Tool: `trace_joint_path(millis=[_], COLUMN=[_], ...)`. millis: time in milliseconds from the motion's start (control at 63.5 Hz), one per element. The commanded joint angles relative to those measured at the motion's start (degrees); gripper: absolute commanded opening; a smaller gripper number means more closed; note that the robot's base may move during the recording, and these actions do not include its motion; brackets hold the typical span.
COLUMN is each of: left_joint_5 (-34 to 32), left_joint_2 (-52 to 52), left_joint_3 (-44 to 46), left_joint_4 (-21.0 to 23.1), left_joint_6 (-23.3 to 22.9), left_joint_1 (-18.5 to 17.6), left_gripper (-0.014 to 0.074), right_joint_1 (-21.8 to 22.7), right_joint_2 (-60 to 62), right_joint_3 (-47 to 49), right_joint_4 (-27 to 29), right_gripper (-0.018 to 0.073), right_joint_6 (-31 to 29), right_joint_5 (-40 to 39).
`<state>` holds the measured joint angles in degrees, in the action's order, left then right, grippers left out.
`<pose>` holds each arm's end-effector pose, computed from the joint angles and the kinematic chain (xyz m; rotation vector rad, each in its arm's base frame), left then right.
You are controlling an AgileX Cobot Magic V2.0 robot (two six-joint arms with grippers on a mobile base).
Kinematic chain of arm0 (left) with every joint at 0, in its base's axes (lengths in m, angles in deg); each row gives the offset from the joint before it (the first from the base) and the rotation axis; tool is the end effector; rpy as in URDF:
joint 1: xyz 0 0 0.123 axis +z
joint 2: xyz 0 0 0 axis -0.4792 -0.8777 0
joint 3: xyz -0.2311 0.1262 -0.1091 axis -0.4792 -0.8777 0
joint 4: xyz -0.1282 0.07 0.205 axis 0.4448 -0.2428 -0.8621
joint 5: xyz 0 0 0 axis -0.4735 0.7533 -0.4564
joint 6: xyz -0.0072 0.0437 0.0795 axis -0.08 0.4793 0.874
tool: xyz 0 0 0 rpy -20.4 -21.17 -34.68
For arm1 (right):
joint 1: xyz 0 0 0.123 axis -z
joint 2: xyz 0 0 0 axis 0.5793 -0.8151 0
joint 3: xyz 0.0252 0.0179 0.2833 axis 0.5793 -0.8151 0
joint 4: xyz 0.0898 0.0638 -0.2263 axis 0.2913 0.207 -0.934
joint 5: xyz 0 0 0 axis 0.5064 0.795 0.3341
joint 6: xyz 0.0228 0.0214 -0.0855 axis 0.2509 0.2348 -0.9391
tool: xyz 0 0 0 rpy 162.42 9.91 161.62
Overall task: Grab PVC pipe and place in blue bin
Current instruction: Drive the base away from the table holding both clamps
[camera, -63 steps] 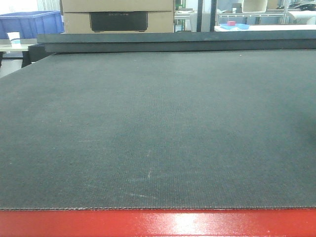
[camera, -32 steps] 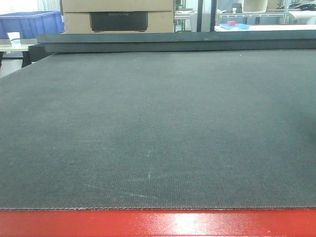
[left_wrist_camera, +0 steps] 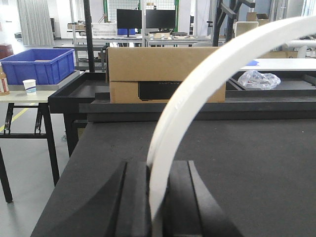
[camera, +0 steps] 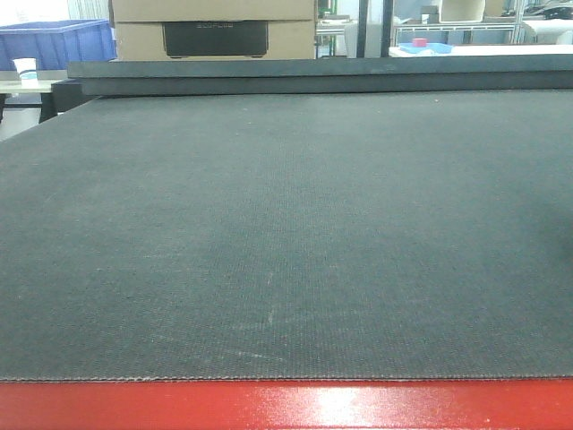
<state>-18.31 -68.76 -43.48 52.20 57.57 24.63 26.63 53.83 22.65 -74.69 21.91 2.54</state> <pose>0.1387 -0.0074 0.3889 0.0543 1.5429 -0.0159 0.1250 0.0184 0.3726 -0.1107 1.5317 0.1147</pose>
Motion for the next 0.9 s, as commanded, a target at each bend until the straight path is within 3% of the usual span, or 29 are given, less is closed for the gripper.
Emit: trace_joint_path(millis=[0,882], left_joint_5=[-1.61,-1.82], left_joint_2=[0.42,0.42], left_joint_3=[0.12,0.12], left_joint_4=[-0.09,-0.09], left_joint_6=[-0.02,-0.02], left_joint_1=[0.23,0.23], left_gripper=[-0.0111,-0.0111], right_joint_1=[0.08,0.08], right_joint_2=[0.33,0.33], right_joint_3=[0.03,0.03], right_joint_4=[-0.49,-0.49], right_gripper=[-0.0155,-0.0155], right_joint_6=[-0.35,-0.35], right_joint_5=[-1.56,-1.56])
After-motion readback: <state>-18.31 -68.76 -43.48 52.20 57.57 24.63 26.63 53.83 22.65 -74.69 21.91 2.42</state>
